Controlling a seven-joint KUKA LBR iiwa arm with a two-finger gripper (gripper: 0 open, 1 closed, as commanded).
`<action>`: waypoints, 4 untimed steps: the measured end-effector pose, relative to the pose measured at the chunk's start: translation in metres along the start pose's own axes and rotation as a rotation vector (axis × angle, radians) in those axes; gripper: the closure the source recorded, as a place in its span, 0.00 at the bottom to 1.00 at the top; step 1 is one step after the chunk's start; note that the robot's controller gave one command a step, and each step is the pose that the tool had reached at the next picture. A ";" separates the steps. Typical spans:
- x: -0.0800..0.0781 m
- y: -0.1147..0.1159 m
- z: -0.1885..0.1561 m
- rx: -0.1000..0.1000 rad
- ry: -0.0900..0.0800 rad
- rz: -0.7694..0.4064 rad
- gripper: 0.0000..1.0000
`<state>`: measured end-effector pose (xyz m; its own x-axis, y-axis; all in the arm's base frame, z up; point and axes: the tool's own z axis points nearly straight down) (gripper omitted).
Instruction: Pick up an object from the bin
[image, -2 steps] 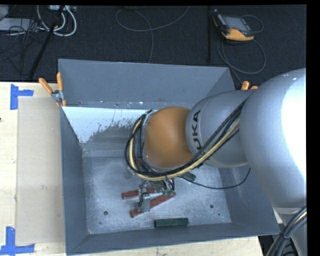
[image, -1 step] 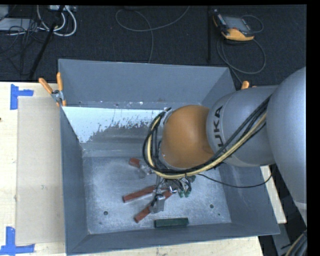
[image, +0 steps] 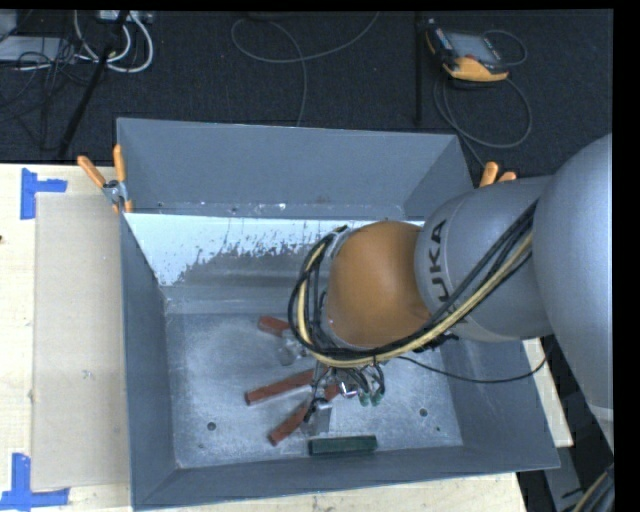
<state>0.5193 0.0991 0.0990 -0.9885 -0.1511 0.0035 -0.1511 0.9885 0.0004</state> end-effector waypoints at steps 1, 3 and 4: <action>0.006 -0.011 0.031 0.000 0.001 -0.008 0.00; 0.006 -0.011 0.031 0.000 -0.002 -0.002 1.00; 0.006 -0.011 0.028 -0.001 -0.002 0.003 1.00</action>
Offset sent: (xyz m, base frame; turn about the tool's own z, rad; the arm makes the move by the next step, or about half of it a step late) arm -0.0033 -0.0119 -0.0290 -0.0098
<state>0.5149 0.0875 0.0715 -0.9889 -0.1484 0.0012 -0.1484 0.9889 0.0009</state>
